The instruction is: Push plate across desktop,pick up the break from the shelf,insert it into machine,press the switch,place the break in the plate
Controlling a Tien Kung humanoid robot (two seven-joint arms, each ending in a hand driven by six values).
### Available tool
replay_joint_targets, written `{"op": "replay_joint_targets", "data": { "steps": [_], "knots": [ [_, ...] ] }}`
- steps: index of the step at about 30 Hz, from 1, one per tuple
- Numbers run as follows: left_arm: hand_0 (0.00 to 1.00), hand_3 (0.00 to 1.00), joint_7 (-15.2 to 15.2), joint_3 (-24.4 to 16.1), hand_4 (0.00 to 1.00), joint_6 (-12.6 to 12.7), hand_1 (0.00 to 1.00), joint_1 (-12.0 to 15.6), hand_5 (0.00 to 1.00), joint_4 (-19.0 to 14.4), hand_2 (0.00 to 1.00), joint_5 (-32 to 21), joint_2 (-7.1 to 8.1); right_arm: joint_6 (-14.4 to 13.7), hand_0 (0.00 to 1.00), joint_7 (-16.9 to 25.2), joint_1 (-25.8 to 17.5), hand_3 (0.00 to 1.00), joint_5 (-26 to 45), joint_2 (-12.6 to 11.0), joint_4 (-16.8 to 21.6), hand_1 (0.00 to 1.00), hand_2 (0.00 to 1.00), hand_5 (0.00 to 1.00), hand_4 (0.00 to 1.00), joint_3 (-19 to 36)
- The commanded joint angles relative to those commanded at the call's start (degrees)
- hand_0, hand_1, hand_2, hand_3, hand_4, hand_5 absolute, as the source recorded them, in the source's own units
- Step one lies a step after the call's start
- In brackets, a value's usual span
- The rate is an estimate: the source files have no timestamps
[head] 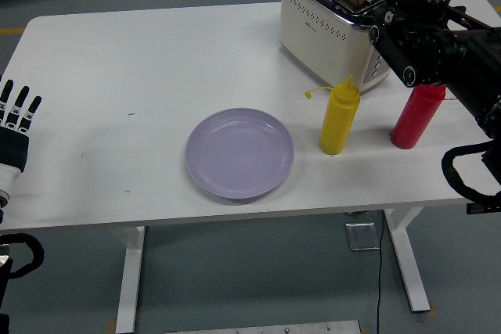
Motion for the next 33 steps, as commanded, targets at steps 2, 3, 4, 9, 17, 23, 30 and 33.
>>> {"op": "replay_joint_targets", "data": {
  "steps": [2,3,4,9,17,23,30,33],
  "knots": [
    [0.815,0.816,-0.01,0.02,0.633,0.00,0.862,0.03,0.998,0.02,0.942,0.01,0.00,-0.48,0.323,0.29,-0.12,0.656,0.12,0.04,-0.19,0.409,0.498,0.317,0.620,-0.22],
    [0.815,0.816,-0.02,0.03,0.633,0.00,0.862,0.05,0.998,0.03,0.942,0.00,0.00,-0.80,0.323,0.47,-0.17,0.656,0.10,0.05,-0.22,0.409,0.498,0.317,0.620,-0.33],
    [0.815,0.815,-0.02,0.03,0.633,0.00,0.862,0.07,0.998,0.04,0.942,0.00,0.00,-1.27,0.219,0.76,-0.22,0.576,-0.01,0.04,-0.20,0.342,0.455,0.222,0.550,-0.47],
    [0.815,0.815,-0.02,0.12,0.633,0.03,0.862,0.06,0.998,0.08,0.942,0.01,-0.04,-4.20,0.219,2.28,-0.39,0.576,-0.86,0.09,-0.06,0.342,0.455,0.222,0.550,-1.49],
    [0.815,0.814,-0.04,0.34,0.633,0.09,0.862,-0.17,0.998,0.24,0.942,-0.04,-0.11,-9.13,0.115,5.03,-0.63,0.498,-2.22,-0.06,0.26,0.246,0.378,0.077,0.387,-3.06],
    [0.815,0.813,-0.06,0.54,0.633,0.13,0.862,-0.40,0.998,0.37,0.942,-0.08,-0.25,-10.72,0.140,5.81,-0.39,0.492,-3.54,-1.24,1.77,0.244,0.373,0.051,0.344,-3.46],
    [0.815,0.812,-0.04,0.54,0.633,0.18,0.862,-0.09,0.998,0.38,0.942,0.01,-0.15,-11.70,0.155,5.28,0.60,0.492,-5.95,-5.81,8.26,0.247,0.372,0.045,0.314,-2.28],
    [0.815,0.812,-0.04,0.52,0.633,0.18,0.862,0.20,0.998,0.35,0.942,0.08,-0.02,-12.00,0.155,4.61,1.13,0.492,-6.22,-8.15,12.04,0.247,0.372,0.045,0.314,-0.94]
  ]
}}
